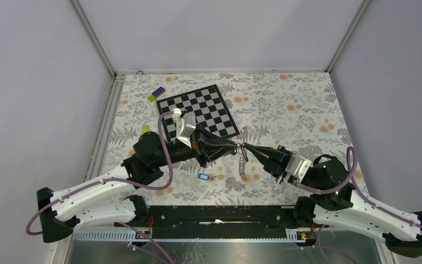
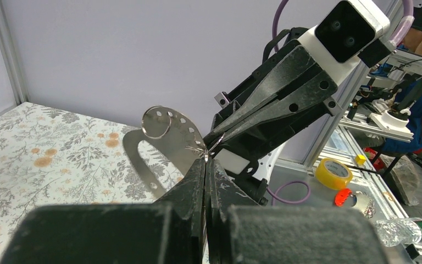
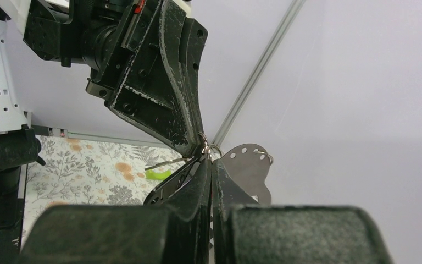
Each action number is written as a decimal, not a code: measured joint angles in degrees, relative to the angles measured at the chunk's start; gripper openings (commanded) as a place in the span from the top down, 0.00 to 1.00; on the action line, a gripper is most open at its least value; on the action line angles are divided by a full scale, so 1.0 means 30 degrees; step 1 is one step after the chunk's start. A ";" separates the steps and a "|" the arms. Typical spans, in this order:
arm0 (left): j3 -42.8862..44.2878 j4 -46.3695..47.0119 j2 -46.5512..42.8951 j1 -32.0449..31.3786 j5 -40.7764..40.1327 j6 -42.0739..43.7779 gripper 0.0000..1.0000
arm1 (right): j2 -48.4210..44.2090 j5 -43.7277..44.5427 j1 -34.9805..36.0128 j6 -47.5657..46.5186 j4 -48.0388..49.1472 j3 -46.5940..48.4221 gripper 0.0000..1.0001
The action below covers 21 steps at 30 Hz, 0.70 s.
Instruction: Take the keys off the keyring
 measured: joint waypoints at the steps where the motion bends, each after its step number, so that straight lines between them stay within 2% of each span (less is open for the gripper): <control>1: 0.0066 -0.0007 0.0015 0.0000 0.0000 0.0000 1.00 | -0.0036 0.0000 0.0000 0.0000 0.0015 -0.0022 1.00; 21: 0.0197 -0.0313 0.0080 0.0007 -0.0270 0.0036 1.00 | 0.0051 0.1392 0.0124 0.0255 0.0889 -0.0597 1.00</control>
